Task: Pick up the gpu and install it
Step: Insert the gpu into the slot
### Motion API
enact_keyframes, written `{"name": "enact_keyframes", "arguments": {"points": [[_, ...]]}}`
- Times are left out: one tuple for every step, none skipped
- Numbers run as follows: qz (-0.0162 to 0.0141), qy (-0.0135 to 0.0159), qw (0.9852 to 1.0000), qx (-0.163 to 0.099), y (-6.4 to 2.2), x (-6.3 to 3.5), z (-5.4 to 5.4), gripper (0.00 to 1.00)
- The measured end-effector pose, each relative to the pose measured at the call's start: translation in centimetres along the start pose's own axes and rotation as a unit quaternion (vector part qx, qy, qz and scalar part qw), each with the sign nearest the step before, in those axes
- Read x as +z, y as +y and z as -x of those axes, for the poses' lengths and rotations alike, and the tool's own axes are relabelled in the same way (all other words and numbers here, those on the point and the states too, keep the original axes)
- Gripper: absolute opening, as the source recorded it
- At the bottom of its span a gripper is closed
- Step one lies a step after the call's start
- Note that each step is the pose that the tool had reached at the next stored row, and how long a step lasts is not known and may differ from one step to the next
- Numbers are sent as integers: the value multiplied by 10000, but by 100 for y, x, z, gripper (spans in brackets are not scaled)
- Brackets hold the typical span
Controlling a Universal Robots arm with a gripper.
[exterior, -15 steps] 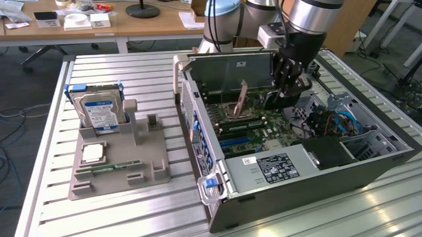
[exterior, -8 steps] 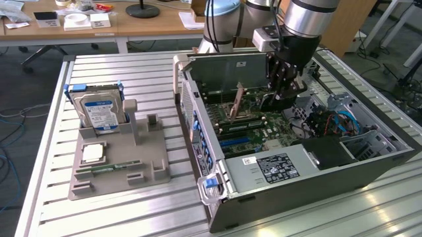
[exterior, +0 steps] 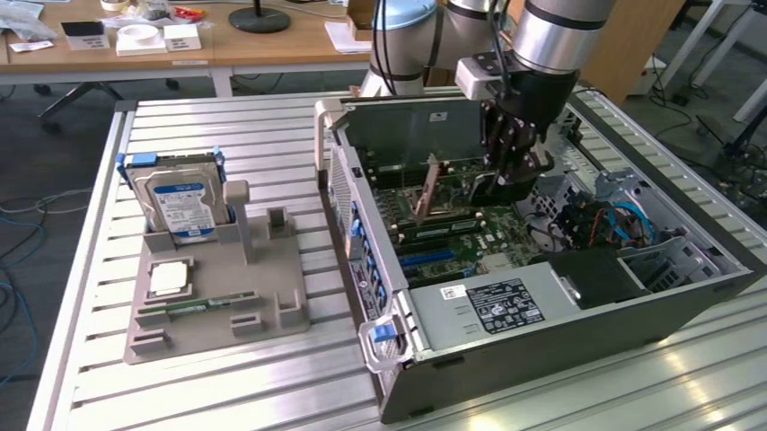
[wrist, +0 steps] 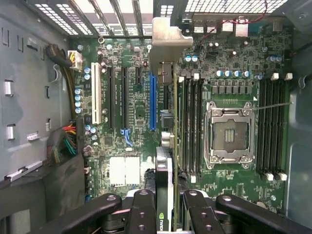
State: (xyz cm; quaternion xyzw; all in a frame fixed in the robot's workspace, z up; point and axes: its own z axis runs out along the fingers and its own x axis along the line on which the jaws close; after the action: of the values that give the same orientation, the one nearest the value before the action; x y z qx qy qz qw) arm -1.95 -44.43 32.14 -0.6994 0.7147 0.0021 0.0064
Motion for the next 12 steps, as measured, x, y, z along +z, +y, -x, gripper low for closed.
{"name": "enact_keyframes", "arguments": {"points": [[0, 0, 10000, 0, 9, 12, 0, 27], [0, 0, 10000, 0, 20, 20, -1, 27], [0, 1, 10000, 0, 35, 24, -1, 27], [0, 1, 10000, 0, 53, 28, -2, 27], [0, 1, 10000, 0, 71, 32, -2, 27], [-1, 0, 10000, 0, 88, 39, -2, 27], [-1, 0, 10000, 0, 100, 50, -3, 27], [-1, 0, 10000, 0, 113, 65, -3, 27], [-1, 0, 10000, 0, 124, 82, -3, 27], [-1, 0, 10000, 0, 136, 99, -4, 27], [-2, 0, 10000, 0, 148, 117, -4, 27], [-2, 0, 10000, 0, 160, 134, -5, 27]]}}
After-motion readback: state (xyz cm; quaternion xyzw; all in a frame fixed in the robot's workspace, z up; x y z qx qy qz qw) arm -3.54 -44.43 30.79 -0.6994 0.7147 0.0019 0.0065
